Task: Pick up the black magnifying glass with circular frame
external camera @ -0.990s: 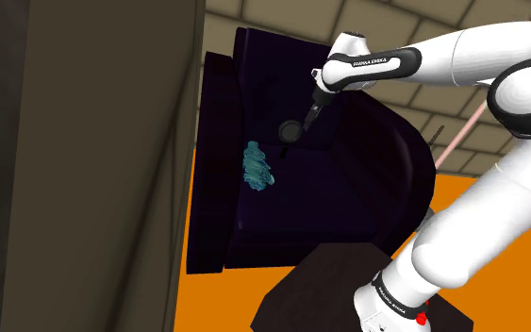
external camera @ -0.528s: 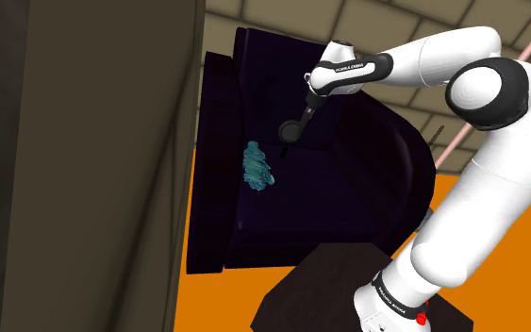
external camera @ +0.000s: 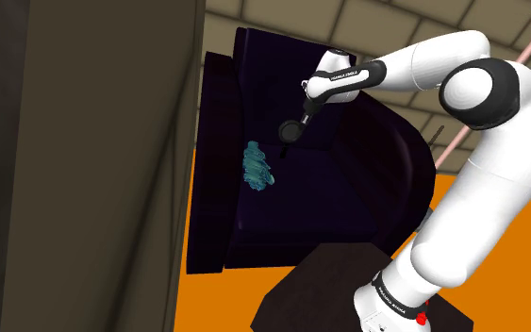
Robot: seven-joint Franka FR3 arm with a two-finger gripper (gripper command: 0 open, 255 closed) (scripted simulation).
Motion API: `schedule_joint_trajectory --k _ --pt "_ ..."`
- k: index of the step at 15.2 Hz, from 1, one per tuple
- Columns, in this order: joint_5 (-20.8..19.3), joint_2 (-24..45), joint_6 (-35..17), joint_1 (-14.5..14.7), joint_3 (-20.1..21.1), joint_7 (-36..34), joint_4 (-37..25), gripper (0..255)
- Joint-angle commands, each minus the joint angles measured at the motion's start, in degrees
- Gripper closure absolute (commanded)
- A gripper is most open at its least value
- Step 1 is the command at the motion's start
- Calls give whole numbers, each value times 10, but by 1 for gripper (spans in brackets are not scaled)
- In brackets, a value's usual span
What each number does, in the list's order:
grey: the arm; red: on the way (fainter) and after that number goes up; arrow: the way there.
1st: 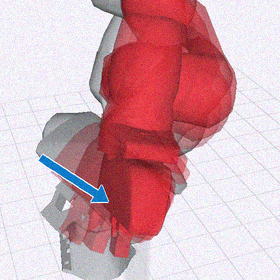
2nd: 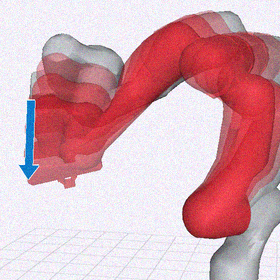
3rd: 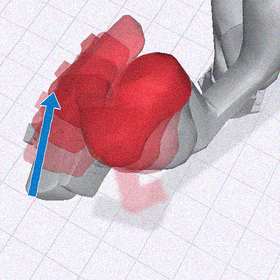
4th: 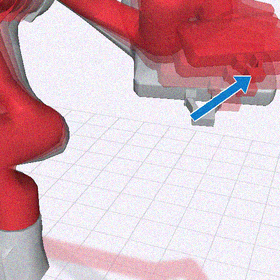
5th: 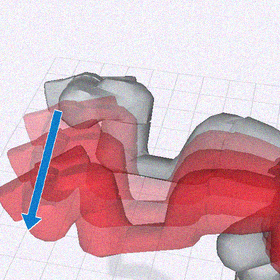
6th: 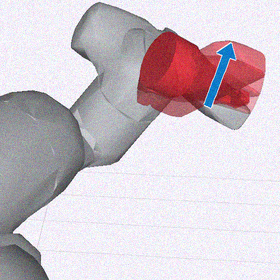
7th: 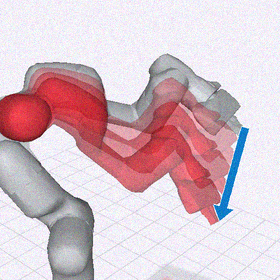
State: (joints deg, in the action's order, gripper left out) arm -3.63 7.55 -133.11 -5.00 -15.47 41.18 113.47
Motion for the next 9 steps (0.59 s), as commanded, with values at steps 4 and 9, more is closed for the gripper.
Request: schedule_joint_trajectory --k 4,9 --pt "0 0 -1 0 0 0 0 255" --pt "0 -3 7 0 0 1 -4 255"
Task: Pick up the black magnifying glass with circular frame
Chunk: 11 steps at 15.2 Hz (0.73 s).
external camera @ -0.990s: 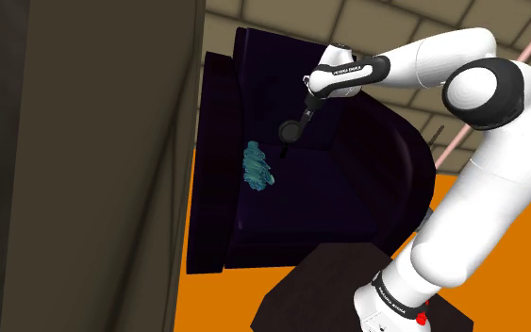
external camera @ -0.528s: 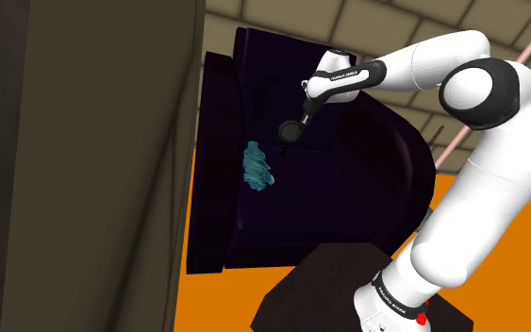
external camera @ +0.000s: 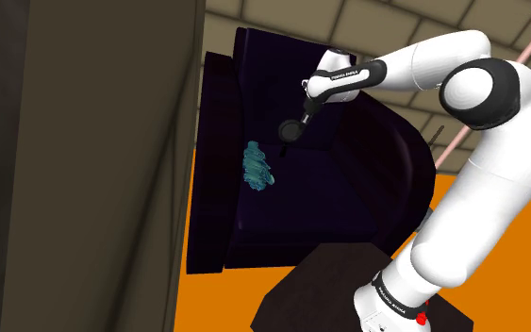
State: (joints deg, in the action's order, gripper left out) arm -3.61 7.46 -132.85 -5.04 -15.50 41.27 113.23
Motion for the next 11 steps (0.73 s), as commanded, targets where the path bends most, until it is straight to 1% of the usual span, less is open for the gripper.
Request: schedule_joint_trajectory --k 1,11 --pt "-1 -5 11 0 0 0 -6 255" --pt "-5 -27 84 2 0 1 -57 255"
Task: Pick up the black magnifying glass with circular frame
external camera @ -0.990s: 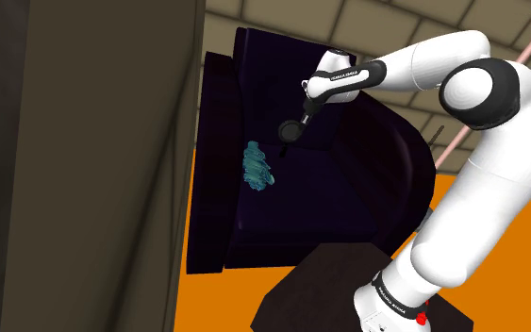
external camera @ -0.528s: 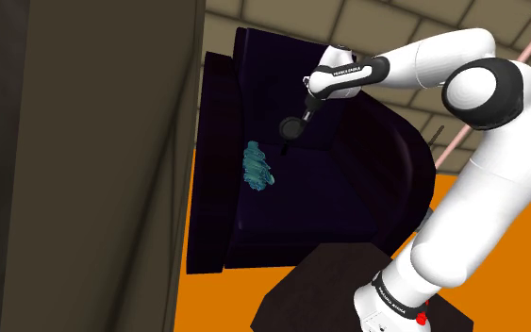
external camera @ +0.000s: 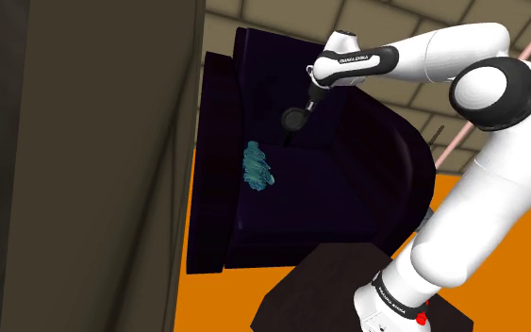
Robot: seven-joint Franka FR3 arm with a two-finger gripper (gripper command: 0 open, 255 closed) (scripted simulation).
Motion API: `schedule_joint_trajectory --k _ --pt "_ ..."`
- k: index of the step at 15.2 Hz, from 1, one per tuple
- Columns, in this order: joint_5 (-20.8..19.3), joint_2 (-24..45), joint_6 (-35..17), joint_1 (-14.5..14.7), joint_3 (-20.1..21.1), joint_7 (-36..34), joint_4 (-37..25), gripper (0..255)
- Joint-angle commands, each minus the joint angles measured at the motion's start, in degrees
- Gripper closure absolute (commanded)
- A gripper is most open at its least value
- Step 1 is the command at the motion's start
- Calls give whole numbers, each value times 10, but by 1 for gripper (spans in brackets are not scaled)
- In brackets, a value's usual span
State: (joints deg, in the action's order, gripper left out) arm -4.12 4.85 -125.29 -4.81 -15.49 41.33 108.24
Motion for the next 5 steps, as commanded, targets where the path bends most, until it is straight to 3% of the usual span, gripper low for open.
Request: schedule_joint_trajectory --k 1,5 --pt "0 -3 16 0 0 1 -13 255" --pt "0 -6 32 0 0 2 -26 255"
